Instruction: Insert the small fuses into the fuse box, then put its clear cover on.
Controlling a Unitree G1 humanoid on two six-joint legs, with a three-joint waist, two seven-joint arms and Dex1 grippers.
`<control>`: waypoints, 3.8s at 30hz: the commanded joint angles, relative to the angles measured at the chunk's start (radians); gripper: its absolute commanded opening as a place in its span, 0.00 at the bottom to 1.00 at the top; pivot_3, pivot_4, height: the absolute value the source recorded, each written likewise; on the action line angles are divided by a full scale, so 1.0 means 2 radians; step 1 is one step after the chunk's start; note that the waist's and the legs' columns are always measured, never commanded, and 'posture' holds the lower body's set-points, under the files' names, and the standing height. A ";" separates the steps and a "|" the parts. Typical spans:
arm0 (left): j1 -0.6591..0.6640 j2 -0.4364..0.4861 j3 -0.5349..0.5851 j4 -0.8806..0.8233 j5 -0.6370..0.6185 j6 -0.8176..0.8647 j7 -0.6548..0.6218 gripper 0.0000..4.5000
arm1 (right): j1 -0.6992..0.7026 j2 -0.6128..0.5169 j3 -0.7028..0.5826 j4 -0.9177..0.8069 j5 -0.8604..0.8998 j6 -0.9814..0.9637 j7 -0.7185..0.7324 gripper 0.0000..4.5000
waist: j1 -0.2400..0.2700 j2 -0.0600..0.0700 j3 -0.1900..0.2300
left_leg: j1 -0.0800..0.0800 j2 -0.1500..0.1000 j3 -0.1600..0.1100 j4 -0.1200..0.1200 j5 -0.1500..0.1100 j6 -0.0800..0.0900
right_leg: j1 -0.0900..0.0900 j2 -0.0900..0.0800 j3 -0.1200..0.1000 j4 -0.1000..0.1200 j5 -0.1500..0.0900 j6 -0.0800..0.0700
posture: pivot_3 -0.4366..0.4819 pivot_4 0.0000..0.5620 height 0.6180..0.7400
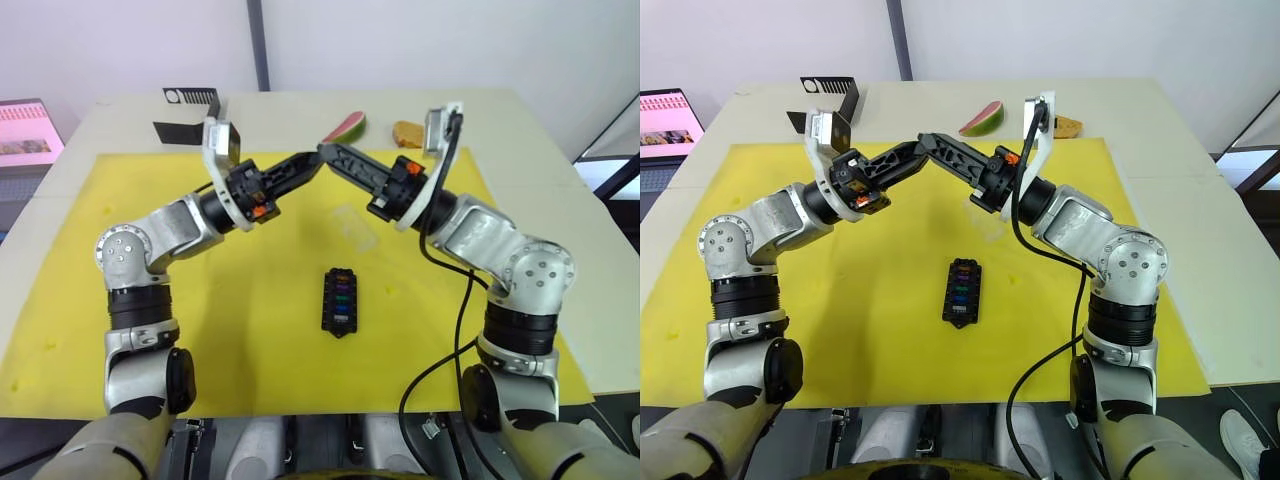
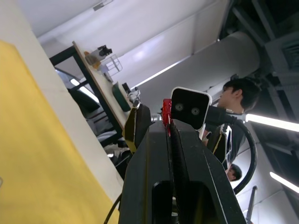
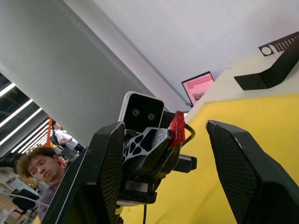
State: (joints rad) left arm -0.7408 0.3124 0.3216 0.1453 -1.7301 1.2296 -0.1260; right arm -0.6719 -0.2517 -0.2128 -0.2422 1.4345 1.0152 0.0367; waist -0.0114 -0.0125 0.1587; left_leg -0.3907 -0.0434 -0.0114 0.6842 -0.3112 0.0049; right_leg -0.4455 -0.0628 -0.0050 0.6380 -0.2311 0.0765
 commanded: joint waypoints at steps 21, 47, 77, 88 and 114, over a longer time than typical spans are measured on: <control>0.003 0.021 -0.026 -0.014 -0.011 -0.016 -0.025 0.00 | 0.007 -0.019 0.010 -0.016 0.012 -0.020 -0.001 0.48 | 0.000 0.000 0.000 | 0.000 0.000 0.000 0.000 0.000 0.001 | 0.001 0.000 0.000 -0.001 0.000 0.000 | 0.48 0.27 1.00; 0.065 0.232 -0.076 -0.137 0.192 0.000 -0.274 0.92 | 0.039 -0.149 0.029 -0.091 0.112 0.014 -0.006 0.00 | -0.001 0.001 0.001 | -0.001 0.001 0.000 -0.001 -0.002 0.003 | 0.001 0.001 0.000 -0.003 0.000 0.000 | 0.48 0.27 1.00; 0.093 0.148 -0.308 -0.079 0.713 -0.478 -0.522 0.96 | 0.040 -0.279 0.286 -0.052 -0.528 -0.247 0.447 0.00 | 0.009 0.001 0.002 | -0.001 0.001 0.001 0.000 -0.003 0.006 | 0.001 0.000 0.000 -0.004 0.000 0.000 | 0.48 0.27 1.00; 0.088 0.127 -0.313 -0.060 0.741 -0.498 -0.539 0.96 | 0.029 -0.260 0.271 -0.040 -0.554 -0.241 0.472 0.00 | 0.012 0.001 0.002 | -0.001 0.001 0.001 0.000 -0.003 0.006 | 0.001 0.000 0.000 -0.004 0.000 0.000 | 0.48 0.27 1.00; 0.091 0.111 -0.308 -0.067 0.751 -0.500 -0.538 0.96 | 0.044 -0.246 0.261 -0.022 -0.579 -0.221 0.477 0.00 | 0.012 0.001 0.002 | -0.001 0.001 0.001 0.000 -0.003 0.005 | 0.001 0.001 0.000 -0.004 0.000 0.000 | 0.48 0.27 1.00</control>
State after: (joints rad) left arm -0.5525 0.5387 -0.3068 0.0380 -0.2272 0.2466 -1.1997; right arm -0.5825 -0.7522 0.3375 -0.2716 0.2782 0.5754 0.9901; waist 0.0117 -0.0102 0.1629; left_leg -0.3919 -0.0405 -0.0090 0.6846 -0.3165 0.0143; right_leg -0.4433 -0.0618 -0.0052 0.6303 -0.2311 0.0767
